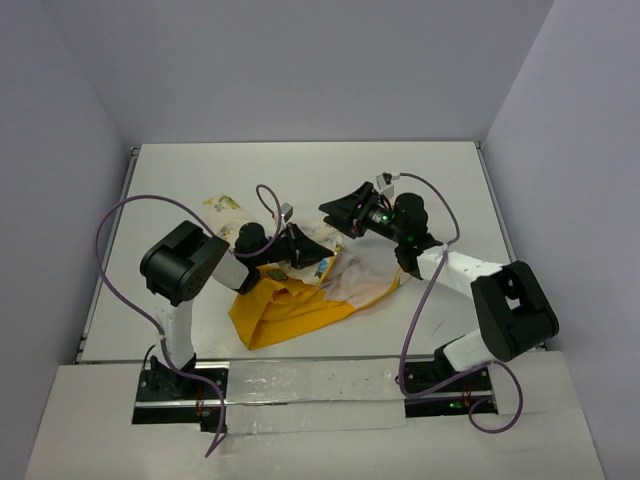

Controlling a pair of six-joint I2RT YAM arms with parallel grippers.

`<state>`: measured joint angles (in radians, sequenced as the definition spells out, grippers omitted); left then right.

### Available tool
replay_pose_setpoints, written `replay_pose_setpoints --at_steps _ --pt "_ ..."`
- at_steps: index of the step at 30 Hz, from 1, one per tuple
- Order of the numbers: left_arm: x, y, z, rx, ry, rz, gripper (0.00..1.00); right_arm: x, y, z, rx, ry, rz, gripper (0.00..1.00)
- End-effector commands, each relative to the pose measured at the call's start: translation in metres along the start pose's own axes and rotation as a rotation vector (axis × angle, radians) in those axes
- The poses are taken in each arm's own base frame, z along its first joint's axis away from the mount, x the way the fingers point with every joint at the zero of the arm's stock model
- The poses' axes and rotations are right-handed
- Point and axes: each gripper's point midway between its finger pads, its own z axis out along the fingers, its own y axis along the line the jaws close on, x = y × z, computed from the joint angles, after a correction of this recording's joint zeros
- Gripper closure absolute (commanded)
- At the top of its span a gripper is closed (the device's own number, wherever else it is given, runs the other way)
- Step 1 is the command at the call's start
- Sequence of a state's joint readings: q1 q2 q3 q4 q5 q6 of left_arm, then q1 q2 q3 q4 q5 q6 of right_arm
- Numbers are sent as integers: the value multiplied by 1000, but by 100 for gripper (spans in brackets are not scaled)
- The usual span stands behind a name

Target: Zip up the jacket

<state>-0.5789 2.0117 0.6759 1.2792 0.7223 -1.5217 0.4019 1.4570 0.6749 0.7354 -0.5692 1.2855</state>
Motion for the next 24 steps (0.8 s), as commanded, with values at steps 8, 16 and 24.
replay_pose_setpoints --at_steps 8,16,24 --pt "4 -63 -15 258 6 202 100 -25 31 -35 127 -94 -344 31" --pt "0 -66 -20 230 -12 208 100 -86 -78 -147 697 -402 -390 28" --pt "-6 -69 -18 204 -23 222 100 -84 -155 -228 936 -564 -204 32"
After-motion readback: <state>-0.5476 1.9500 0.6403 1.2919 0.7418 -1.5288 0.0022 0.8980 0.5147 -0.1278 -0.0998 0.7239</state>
